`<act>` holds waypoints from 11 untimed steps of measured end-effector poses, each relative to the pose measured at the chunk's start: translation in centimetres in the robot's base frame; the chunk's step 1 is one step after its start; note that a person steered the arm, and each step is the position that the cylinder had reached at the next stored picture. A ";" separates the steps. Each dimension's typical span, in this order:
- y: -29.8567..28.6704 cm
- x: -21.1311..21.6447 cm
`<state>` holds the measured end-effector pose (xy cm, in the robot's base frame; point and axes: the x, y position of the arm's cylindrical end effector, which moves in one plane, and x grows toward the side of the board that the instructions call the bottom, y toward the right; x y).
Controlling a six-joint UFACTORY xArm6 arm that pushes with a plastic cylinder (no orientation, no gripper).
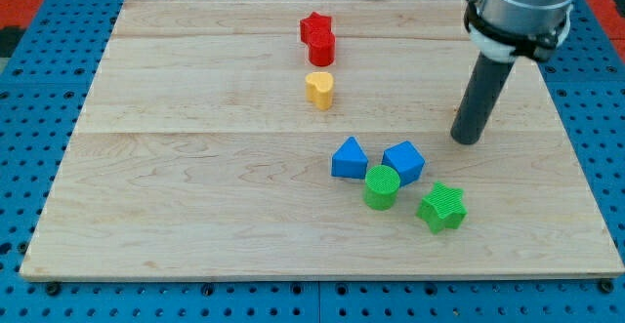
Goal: Move the yellow hexagon to the right side of yellow heart
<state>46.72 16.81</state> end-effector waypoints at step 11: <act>2.5 -7.5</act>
<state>39.22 19.27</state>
